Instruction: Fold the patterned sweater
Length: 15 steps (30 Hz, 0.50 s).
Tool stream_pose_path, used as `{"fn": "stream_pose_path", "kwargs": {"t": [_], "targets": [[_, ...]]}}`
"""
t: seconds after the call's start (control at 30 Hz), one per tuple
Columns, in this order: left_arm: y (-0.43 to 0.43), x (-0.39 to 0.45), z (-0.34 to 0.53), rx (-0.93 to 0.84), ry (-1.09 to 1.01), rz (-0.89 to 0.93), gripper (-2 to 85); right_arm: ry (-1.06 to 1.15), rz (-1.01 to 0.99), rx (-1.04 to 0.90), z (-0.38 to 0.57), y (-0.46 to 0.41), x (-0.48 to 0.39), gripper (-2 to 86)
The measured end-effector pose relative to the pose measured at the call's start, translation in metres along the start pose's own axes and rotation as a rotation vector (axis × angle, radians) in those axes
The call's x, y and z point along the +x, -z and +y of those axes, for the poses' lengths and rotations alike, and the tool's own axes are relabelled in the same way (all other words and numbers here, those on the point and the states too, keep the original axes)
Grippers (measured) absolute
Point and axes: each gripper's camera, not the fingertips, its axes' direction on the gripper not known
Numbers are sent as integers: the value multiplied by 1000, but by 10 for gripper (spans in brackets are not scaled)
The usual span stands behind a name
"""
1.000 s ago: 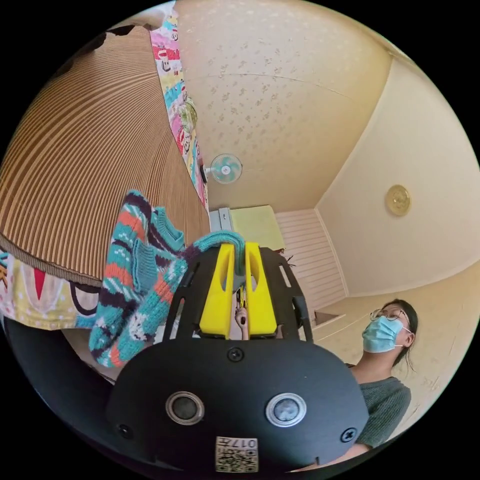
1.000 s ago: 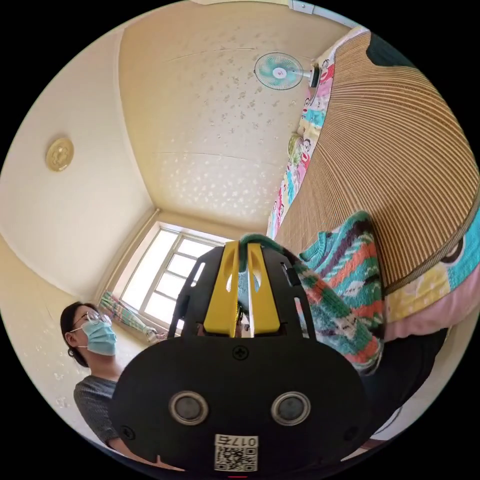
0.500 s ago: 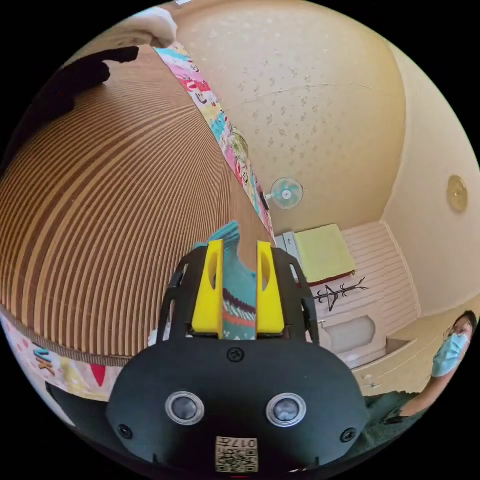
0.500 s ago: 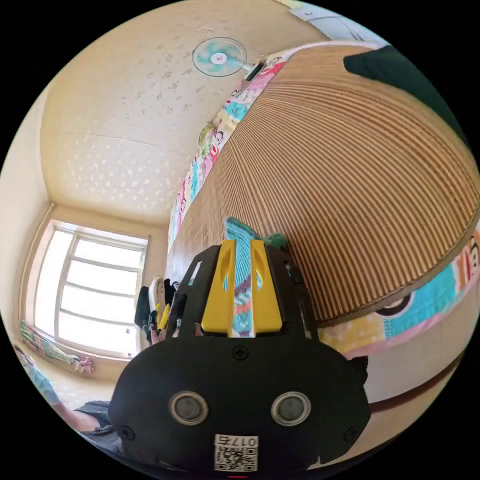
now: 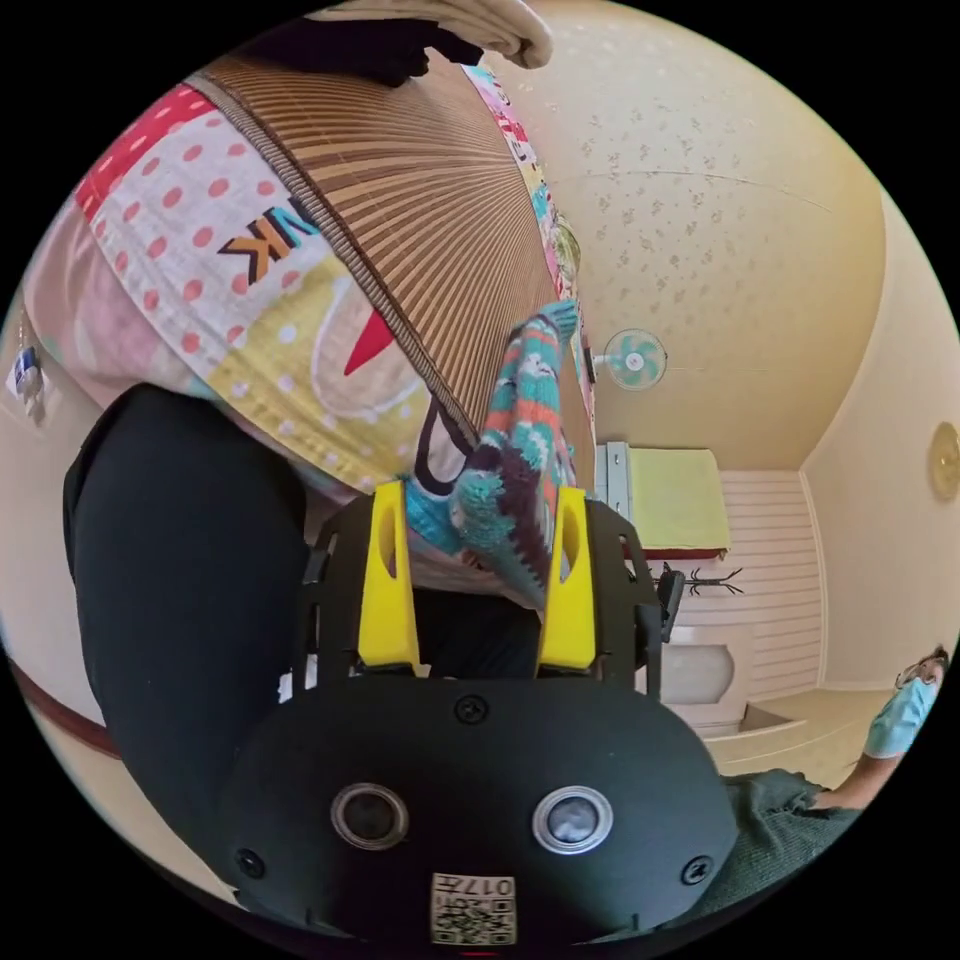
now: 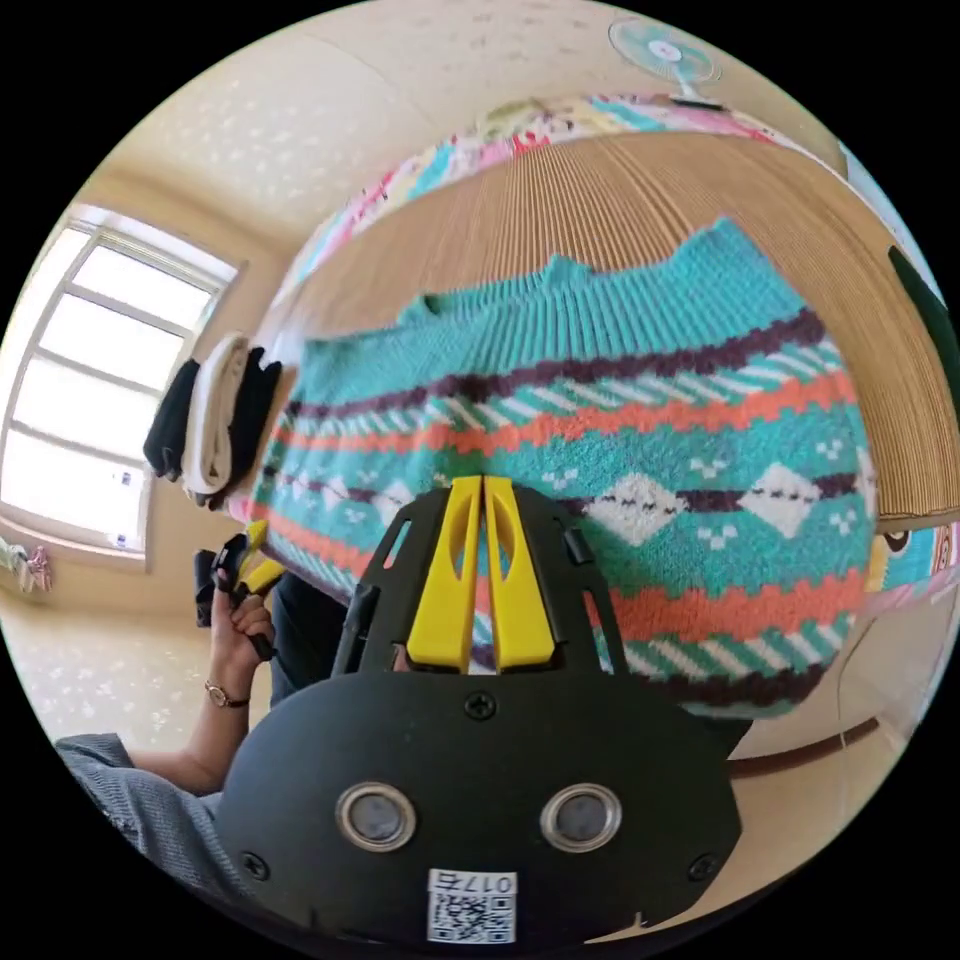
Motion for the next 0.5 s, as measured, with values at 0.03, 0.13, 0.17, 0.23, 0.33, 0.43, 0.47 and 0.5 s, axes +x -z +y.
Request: {"fn": "stream_pose_path", "kwargs": {"t": [0.03,0.13,0.17,0.23,0.33,0.43,0.47,0.5], "targets": [[-2,-4,0,-3,28,-5,174,-82,-133,-24,-8,8,17,10],[1,1,4,-36,26,83,99,-72,-184,-42,-20,40,2,18],[5,11,7,-28,-16,108,86,-48,-175,-35,-23,48,-8,21],[1,34,11,-41,-111,181,78,92,-250,-67,-44,67,-63,44],[-12,89,20,-23,-285,165,76,287,-344,-193,-89,71,-144,191],[-44,151,39,-35,-496,93,75,401,-178,-387,-139,44,-219,244],[-60,171,49,-51,-559,70,75,414,-138,-428,-147,36,-231,244],[-67,180,55,-58,-589,59,75,436,-59,-532,-160,15,-251,243]]}}
